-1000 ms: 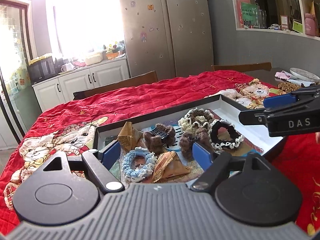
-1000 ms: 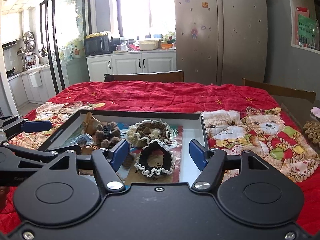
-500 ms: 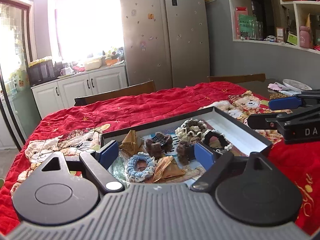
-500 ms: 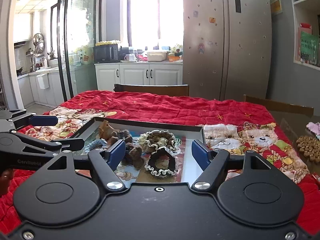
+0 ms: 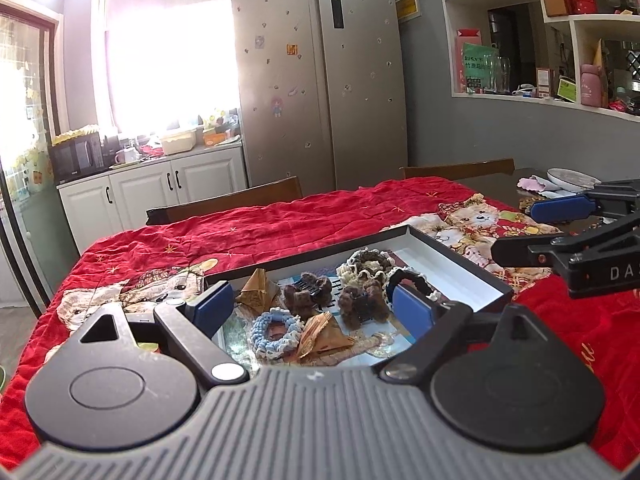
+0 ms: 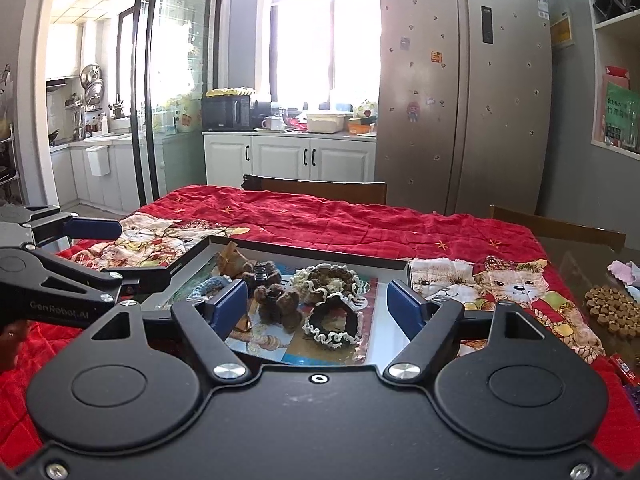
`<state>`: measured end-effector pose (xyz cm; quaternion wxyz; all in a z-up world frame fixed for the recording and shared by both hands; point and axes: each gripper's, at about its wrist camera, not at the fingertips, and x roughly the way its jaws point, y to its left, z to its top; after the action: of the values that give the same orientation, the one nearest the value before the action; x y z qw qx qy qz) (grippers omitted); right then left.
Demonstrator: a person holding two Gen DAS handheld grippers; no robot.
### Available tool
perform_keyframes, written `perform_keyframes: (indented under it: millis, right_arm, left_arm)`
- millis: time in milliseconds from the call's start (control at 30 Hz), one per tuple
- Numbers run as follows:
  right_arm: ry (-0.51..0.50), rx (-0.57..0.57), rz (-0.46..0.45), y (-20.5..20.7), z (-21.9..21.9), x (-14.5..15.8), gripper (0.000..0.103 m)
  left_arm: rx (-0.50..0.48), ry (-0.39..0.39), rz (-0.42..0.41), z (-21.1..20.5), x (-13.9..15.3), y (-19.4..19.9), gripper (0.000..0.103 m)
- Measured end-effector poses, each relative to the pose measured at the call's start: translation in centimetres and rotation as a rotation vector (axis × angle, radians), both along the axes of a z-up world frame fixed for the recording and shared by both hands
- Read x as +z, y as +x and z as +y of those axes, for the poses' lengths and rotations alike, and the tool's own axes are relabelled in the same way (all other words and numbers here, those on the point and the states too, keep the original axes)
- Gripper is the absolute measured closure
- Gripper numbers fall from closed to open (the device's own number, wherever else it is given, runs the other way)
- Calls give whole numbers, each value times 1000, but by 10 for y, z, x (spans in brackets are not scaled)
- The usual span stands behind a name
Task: Organize objects
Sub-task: 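Withdraw both open tools up and out of the black box, then move both open tools down toward the binder clips on the red cloth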
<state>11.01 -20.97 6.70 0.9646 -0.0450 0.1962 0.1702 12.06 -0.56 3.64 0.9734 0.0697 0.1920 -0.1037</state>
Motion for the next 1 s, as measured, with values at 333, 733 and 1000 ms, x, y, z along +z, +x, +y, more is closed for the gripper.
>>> perform_keyframes:
  millis: [333, 733, 1000]
  right_arm:
    - [-19, 22, 16, -21, -5, -6, 25]
    - [-59, 112, 88, -28, 1, -39, 23]
    - [-112, 188, 148, -25, 8, -66, 23]
  left_arm:
    - [-25, -7, 17, 5, -2, -17, 10]
    - [-91, -9, 103, 10, -33, -24, 9]
    - [-121, -20, 158, 9, -53, -23, 9]
